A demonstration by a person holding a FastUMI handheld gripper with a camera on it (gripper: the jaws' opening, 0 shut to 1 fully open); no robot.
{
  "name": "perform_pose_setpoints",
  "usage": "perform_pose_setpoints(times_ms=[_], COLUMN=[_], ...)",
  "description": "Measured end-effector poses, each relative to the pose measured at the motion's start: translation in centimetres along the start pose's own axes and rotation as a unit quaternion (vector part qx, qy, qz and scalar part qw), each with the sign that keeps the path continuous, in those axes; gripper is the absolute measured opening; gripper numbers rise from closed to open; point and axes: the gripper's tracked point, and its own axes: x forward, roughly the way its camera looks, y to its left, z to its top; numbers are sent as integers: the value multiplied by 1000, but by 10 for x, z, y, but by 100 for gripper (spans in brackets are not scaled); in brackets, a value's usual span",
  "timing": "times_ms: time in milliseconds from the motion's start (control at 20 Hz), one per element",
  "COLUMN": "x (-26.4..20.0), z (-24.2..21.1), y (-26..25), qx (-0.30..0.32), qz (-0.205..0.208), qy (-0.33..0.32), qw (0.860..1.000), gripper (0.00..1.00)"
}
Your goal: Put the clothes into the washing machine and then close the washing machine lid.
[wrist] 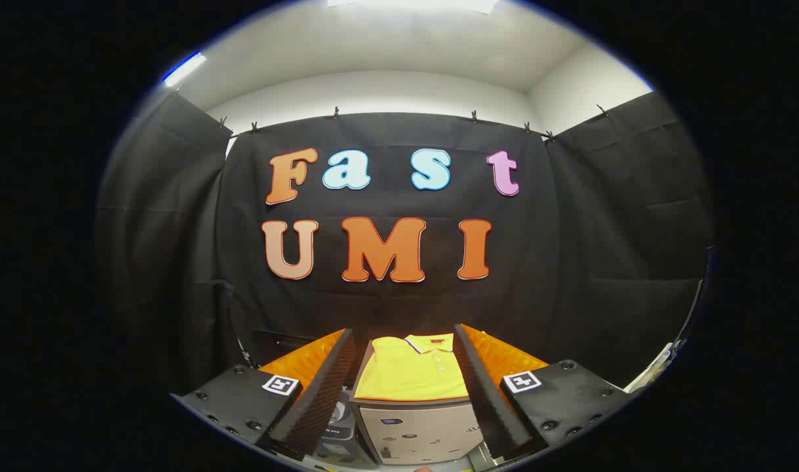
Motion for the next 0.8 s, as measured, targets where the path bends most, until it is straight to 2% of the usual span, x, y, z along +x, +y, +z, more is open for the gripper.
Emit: perform_pose_setpoints(times_ms=[800], x=[13], z=[-4], y=[-2], qx=[0], qz=[-7], qy=[7], qw=[1000], gripper=[98])
